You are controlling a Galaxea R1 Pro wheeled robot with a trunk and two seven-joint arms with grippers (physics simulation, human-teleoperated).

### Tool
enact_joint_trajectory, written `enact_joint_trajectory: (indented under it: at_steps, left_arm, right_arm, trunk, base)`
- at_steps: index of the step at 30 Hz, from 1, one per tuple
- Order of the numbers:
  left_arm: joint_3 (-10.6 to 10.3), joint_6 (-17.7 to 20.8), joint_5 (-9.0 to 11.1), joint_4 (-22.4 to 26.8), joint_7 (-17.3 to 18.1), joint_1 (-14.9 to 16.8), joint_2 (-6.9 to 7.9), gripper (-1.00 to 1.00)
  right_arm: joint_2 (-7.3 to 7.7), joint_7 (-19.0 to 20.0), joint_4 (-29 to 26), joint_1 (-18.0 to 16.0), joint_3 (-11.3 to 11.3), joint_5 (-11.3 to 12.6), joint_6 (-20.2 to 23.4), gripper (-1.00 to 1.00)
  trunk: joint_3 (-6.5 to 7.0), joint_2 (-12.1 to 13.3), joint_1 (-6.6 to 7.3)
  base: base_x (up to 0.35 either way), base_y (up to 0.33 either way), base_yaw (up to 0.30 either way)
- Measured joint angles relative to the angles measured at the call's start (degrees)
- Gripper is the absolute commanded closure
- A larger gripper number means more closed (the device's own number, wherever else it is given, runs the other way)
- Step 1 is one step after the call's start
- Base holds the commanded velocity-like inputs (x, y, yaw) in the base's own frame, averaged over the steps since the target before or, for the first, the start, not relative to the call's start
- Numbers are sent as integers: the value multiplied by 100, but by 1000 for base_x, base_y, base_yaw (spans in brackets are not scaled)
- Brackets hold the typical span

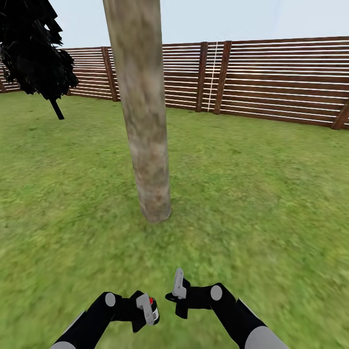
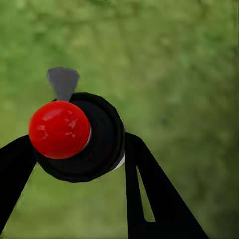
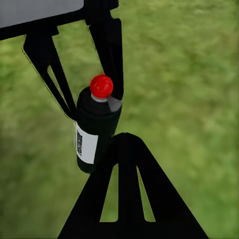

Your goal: In the garden, pick up the pesticide atomizer on the floor and spray pesticide onto both trees until each tree trunk is fully covered.

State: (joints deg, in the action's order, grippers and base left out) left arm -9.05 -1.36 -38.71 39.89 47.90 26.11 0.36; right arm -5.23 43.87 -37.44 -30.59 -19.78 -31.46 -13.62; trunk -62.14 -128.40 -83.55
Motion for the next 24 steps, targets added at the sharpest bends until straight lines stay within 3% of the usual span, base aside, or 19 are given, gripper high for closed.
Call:
enact_joint_trajectory:
  at_steps: [3,8,12,17,24]
  left_arm:
    - [0,4,13,162,0,-5,-8,100]
    - [-6,-4,3,237,4,-9,-158,100]
    - [-17,-6,1,238,18,-17,-167,100]
    - [-311,-25,8,238,47,-10,-143,100]
    - [-339,-101,24,238,76,-2,-150,100]
  right_arm:
    - [-2,-1,0,0,0,0,0,100]
    - [0,-1,0,0,0,0,-8,100]
    - [3,-1,0,0,0,0,-9,100]
    - [4,-1,0,0,0,0,-9,100]
    - [4,-1,0,0,0,-6,-2,100]
  trunk:
    - [0,0,0]
    - [0,0,0]
    - [0,0,0]
    - [0,0,0]
    - [0,0,0]
  base:
    - [0,0,0]
    - [0,0,0]
    - [0,0,0]
    - [0,0,0]
    - [0,0,0]
